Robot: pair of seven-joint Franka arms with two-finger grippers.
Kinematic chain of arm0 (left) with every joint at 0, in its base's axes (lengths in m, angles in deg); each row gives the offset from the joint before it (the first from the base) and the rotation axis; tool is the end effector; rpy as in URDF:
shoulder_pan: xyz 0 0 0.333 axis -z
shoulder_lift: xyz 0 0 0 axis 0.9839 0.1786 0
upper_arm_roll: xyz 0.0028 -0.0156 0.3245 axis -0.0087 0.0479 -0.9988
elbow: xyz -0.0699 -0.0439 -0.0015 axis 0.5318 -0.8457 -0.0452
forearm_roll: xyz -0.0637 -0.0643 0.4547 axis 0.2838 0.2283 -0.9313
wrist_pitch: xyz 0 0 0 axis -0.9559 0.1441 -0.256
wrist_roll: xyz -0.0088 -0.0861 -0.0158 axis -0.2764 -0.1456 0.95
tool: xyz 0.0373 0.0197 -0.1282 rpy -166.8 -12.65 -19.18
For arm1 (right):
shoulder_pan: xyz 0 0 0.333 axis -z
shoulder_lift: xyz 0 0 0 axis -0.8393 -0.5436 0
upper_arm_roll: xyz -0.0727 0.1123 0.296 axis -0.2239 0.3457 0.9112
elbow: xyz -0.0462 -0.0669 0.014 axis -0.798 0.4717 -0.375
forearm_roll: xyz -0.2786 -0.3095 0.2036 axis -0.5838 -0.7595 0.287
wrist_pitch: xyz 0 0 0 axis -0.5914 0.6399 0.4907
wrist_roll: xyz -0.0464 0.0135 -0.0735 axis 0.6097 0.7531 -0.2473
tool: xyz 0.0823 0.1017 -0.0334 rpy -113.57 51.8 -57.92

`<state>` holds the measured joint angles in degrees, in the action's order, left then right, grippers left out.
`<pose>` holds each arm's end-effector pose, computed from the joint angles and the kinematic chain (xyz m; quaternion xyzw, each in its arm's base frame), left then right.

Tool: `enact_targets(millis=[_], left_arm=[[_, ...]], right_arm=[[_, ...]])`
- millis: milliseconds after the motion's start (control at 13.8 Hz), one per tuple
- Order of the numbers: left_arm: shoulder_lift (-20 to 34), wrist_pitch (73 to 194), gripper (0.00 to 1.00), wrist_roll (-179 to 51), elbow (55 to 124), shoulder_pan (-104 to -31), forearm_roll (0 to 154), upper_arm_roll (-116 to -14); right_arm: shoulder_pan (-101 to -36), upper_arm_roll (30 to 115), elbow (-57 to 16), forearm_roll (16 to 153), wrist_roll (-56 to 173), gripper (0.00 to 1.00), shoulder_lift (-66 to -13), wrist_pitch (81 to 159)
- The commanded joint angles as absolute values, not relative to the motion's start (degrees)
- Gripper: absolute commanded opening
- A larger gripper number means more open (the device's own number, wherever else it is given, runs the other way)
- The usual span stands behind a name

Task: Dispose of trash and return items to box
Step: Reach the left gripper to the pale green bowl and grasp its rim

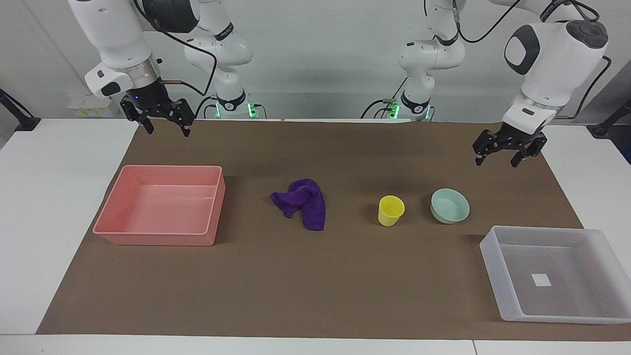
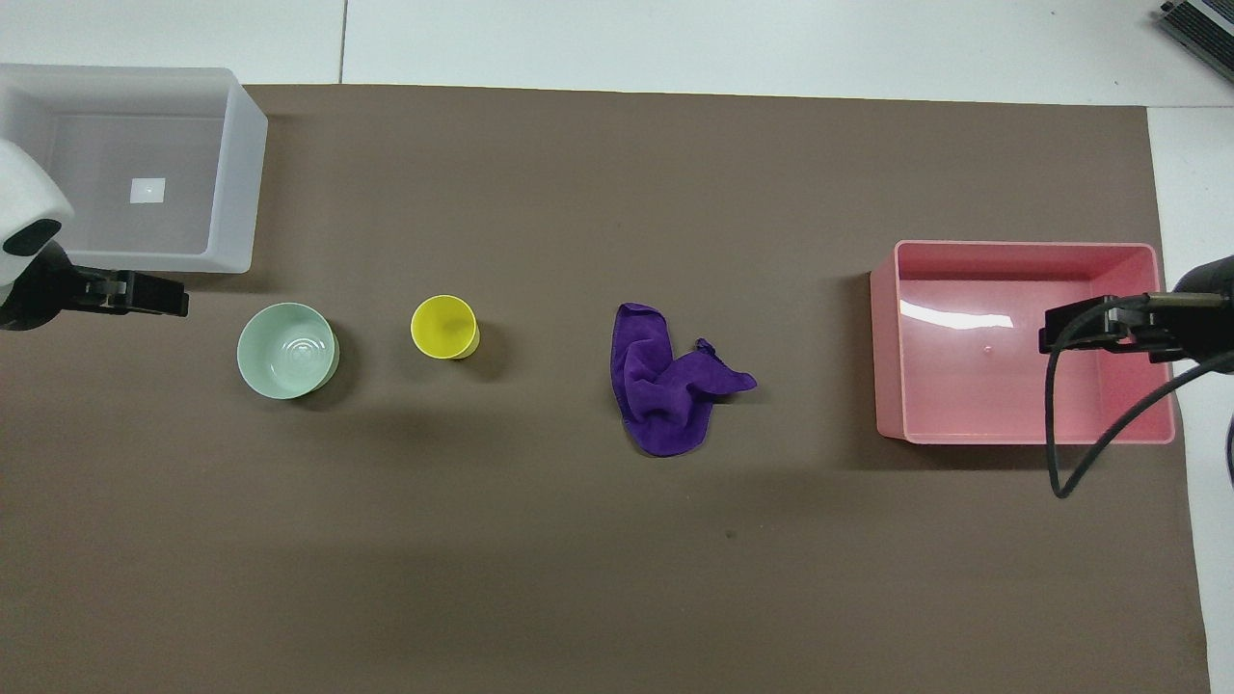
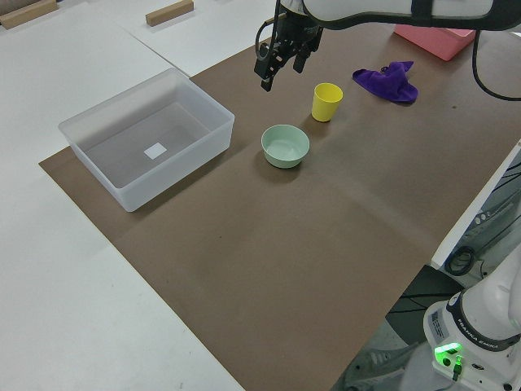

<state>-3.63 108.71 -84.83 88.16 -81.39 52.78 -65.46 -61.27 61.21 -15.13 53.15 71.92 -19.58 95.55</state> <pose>0.6394 -0.0130 0.4757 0.9972 -0.0525 0.0534 0.0057 0.6028 -0.0049 0.5871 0.9987 -0.0507 -0.0011 0.0031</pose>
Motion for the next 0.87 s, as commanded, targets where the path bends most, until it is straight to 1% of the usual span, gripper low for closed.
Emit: enact_targets(millis=[0, 145, 363, 653, 798], left_arm=[[-4.46, 114.55, 1.0, -86.24, 93.46, -82.79, 53.54, -64.98], [-4.37, 116.67, 1.0, -86.24, 95.48, -82.7, 53.63, -64.98], [-2.18, 118.16, 1.0, -86.24, 96.11, -82.53, 53.63, -64.98], [-0.95, 126.59, 1.0, -86.24, 101.19, -82.44, 53.63, -64.9], [0.19, 128.1, 1.0, -86.24, 101.91, -82.44, 53.63, -64.9]], right_arm=[[-60.67, 61.36, -15.89, 54.21, 70.98, 1.0, -18.7, 94.76], [-60.67, 61.36, -15.8, 54.21, 70.98, 1.0, -18.7, 94.76], [-60.67, 61.36, -15.8, 54.21, 70.98, 1.0, -18.7, 94.76], [-60.67, 61.36, -15.89, 54.13, 70.98, 1.0, -18.7, 94.76], [-60.67, 61.36, -15.89, 54.21, 70.98, 1.0, -18.7, 94.76]])
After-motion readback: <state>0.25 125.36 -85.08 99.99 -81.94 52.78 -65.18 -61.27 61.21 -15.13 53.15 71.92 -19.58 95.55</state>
